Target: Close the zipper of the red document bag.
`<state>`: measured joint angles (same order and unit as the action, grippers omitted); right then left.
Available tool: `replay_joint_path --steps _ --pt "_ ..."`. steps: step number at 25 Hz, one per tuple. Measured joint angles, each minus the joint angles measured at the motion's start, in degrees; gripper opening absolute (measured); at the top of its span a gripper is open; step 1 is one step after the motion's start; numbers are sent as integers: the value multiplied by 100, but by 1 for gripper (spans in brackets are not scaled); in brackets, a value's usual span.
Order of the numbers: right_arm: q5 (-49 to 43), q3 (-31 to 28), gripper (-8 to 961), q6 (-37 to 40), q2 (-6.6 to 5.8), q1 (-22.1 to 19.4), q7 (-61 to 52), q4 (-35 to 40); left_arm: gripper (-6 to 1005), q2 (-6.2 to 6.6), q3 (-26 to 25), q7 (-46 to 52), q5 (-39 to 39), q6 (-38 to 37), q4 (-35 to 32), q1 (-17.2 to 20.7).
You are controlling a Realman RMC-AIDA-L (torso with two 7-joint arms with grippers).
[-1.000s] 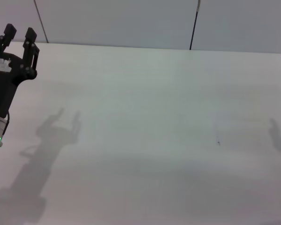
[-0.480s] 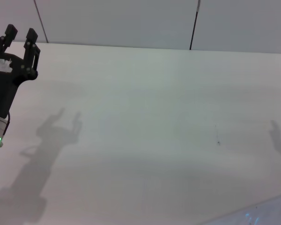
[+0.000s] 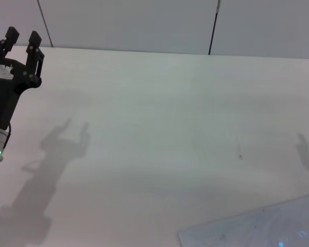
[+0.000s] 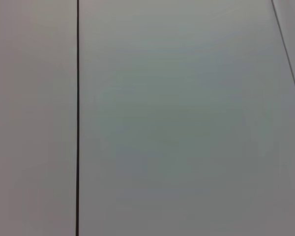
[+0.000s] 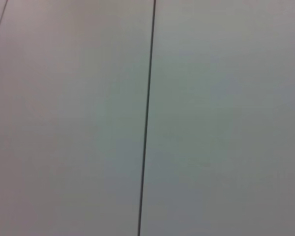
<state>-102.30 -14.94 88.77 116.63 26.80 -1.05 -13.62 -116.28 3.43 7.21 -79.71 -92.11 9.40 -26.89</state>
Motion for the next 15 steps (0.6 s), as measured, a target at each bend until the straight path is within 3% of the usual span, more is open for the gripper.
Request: replay_joint_path --steps 15 --pt "0 9 579 -78 9 45 0 1 430 0 0 0 0 8 -3 0"
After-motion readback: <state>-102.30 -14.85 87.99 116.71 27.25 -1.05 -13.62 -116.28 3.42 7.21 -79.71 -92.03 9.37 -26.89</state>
